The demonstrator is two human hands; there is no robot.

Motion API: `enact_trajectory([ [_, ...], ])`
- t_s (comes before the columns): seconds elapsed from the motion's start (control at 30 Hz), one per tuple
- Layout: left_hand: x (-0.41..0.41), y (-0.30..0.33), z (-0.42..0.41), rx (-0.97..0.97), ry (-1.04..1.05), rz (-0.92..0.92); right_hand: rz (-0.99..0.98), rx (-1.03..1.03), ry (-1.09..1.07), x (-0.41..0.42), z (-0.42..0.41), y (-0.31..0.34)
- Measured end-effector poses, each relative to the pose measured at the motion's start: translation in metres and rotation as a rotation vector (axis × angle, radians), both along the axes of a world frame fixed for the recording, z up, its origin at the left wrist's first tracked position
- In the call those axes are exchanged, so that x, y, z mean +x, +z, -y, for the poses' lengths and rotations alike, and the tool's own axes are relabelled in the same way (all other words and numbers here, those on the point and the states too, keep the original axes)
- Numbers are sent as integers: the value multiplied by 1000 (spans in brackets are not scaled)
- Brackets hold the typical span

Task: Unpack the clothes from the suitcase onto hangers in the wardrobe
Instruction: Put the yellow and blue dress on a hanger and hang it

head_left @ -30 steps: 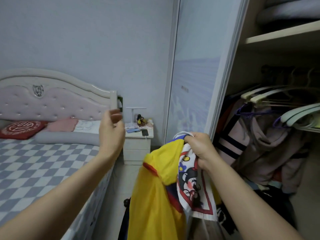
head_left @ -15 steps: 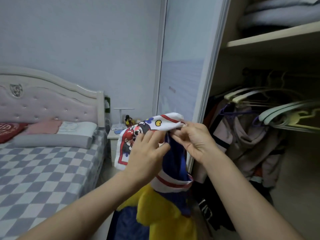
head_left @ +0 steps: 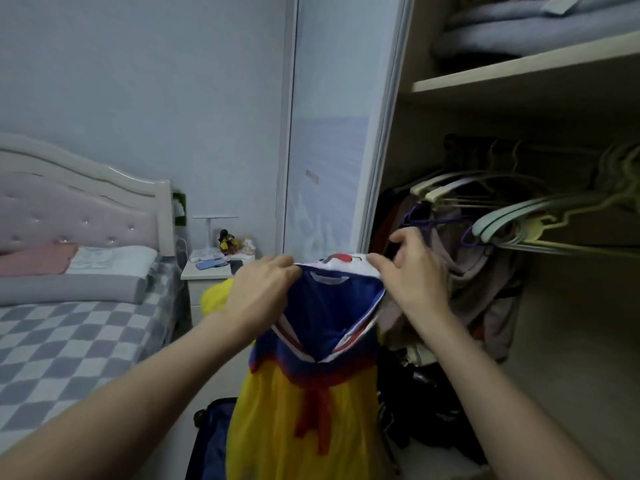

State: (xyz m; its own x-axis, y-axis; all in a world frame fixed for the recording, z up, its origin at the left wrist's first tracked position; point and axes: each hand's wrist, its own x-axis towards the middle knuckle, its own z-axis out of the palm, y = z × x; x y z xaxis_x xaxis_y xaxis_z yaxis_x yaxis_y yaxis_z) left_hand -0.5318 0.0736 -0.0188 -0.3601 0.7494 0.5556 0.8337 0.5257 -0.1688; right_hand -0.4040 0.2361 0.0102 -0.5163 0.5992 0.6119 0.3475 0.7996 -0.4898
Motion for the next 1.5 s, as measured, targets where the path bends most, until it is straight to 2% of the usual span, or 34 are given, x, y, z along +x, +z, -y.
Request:
enact_trajectory([
  [0.07, 4, 9, -12, 4, -81, -56, 23, 181, 228, -2, 11, -13],
  [0.1, 5, 10, -20, 22, -121, -81, 104, 281, 298, -7, 15, -24],
  [0.17, 8, 11, -31, 52, -179, -114, 259, 410, 310, -13, 13, -47],
  [0.2, 7, 12, -35, 71, -195, -129, 289, 371, 270, -12, 3, -54],
  [0.27, 3, 11, -39, 102, -203, -159, 235, 175, 187, -6, -15, -62],
  [0.33, 1, 11, -44, 119, -200, -168, 130, 92, 199, -2, -26, -67],
  [0.4, 2, 16, -49, 73, -163, -142, 127, 152, 305, 2, -31, -68],
  [0.43, 1, 21, -52, 41, -133, -88, 159, 256, 339, 4, -34, -66],
  [0.5, -6, 26, -58, 58, -96, -54, 138, 444, 266, 14, -47, -53],
  [0.53, -6, 30, -59, 86, -119, -46, 68, 436, 188, 20, -57, -45],
  [0.6, -5, 31, -64, 85, -167, -63, -16, 377, 80, 35, -73, -34],
  [0.67, -5, 18, -75, -230, -117, 0, 232, 330, 115, 42, -82, -39],
  [0.7, -3, 8, -82, -332, -91, 76, 381, 250, 140, 49, -86, -49],
  [0.73, 1, 2, -89, -321, -103, 196, 447, 136, 149, 54, -88, -56],
  [0.77, 1, -6, -100, -271, -186, 209, 420, 73, 108, 56, -93, -62],
  [0.83, 15, -7, -124, -180, -312, 85, 321, 15, 2, 62, -102, -58],
  [0.87, 24, -5, -138, -71, -375, -10, 298, -13, -29, 67, -108, -55],
  [0.9, 32, 0, -151, -8, -436, -30, 280, -30, -40, 74, -113, -49],
  [1.1, 66, 21, -201, 166, -564, -12, 143, -124, -66, 125, -138, -14],
  [1.17, 79, 28, -210, 187, -610, 25, -49, -287, -49, 137, -145, 2],
  [1.27, 99, 41, -225, 158, -638, 8, -509, -582, -67, 147, -171, 34],
  [1.33, 110, 54, -234, 170, -663, 10, -652, -755, -43, 147, -190, 58],
  [1.4, 118, 65, -239, 170, -659, 8, -623, -838, -40, 136, -207, 73],
  [1.5, 125, 76, -246, 153, -625, 33, -491, -858, -76, 121, -227, 78],
])
